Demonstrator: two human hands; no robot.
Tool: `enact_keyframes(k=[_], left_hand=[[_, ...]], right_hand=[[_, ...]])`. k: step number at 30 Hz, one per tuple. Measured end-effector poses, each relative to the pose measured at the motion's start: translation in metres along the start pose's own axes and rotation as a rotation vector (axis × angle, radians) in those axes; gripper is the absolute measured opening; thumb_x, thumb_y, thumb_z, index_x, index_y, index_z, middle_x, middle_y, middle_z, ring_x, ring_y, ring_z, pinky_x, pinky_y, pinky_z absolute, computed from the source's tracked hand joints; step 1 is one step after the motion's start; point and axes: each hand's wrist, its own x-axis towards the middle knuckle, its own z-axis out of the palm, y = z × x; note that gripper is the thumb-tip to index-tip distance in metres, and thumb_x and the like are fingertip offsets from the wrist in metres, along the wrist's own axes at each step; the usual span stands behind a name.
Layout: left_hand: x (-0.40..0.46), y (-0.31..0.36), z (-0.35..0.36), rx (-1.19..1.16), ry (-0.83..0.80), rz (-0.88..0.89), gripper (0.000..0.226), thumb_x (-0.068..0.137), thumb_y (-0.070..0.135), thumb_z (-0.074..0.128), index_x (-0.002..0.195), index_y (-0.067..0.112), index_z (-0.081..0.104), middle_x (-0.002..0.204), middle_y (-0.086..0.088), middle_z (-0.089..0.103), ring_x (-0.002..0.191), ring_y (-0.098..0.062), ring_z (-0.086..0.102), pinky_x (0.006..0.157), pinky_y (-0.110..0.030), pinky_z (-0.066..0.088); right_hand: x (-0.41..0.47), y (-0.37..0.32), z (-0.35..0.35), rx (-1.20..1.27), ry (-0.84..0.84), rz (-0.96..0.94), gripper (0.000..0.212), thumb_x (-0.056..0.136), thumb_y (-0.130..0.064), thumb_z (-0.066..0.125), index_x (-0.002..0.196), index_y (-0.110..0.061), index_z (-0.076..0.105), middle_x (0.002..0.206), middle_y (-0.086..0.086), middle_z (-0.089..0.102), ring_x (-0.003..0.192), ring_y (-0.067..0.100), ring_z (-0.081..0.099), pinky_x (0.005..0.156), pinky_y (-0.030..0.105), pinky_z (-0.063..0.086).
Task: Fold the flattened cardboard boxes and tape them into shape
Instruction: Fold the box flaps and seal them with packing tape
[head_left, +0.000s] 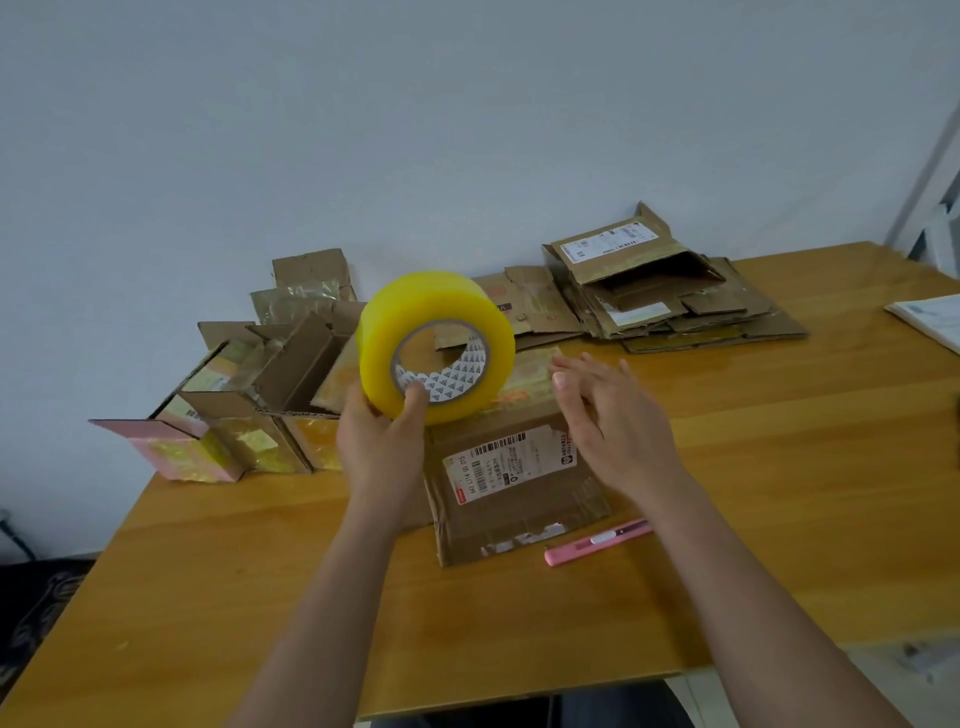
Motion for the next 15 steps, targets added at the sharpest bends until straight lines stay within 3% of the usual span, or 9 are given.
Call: enact_keyframes(k=[3,7,11,15], left_hand=[[-0.002,0.0,0.011,0.021,0.038,0.007,0.023,0.09,0.033,0.062,0.102,0.013,0.06,0.069,0.003,0.051,0.062,-0.018,0.046,0.057,-0.031,0.035],[-0.009,0.01,0.033,0.067,0.031,0.004,0.013,0.092,0.034,0.06,0.096,0.022,0.054,0.077,0.002,0.057,0.065,-0.015,0.053,0.063,-0.034,0.044],[-0.009,0.012,0.034,0.13,0.017,0.058,0.016,0.095,0.029,0.059,0.098,0.014,0.054,0.077,0.0,0.056,0.063,-0.009,0.05,0.054,-0.025,0.035],[0.001,0.005,0.02,0.124,-0.068,0.097,0.02,0.094,0.027,0.06,0.101,0.008,0.057,0.081,-0.008,0.061,0.067,-0.019,0.058,0.053,-0.026,0.046]], right_hand=[[0.003,0.001,-0.006,-0.091,-0.004,-0.009,0.079,0.096,-0.062,0.004,0.135,-0.018,0.055,0.146,-0.002,0.049,0.142,0.016,0.035,0.121,0.039,0.013],[0.008,0.003,-0.007,-0.19,-0.015,-0.027,0.081,0.096,-0.064,0.006,0.141,-0.012,0.048,0.15,0.007,0.045,0.144,0.018,0.032,0.12,0.034,0.011],[0.006,0.008,-0.005,-0.171,-0.06,-0.027,0.082,0.094,-0.067,0.004,0.148,-0.014,0.037,0.156,0.004,0.034,0.146,0.014,0.026,0.122,0.033,0.011],[0.004,0.01,-0.009,-0.158,-0.064,-0.022,0.082,0.094,-0.067,0.003,0.148,-0.016,0.037,0.156,0.002,0.034,0.146,0.012,0.026,0.121,0.032,0.013]])
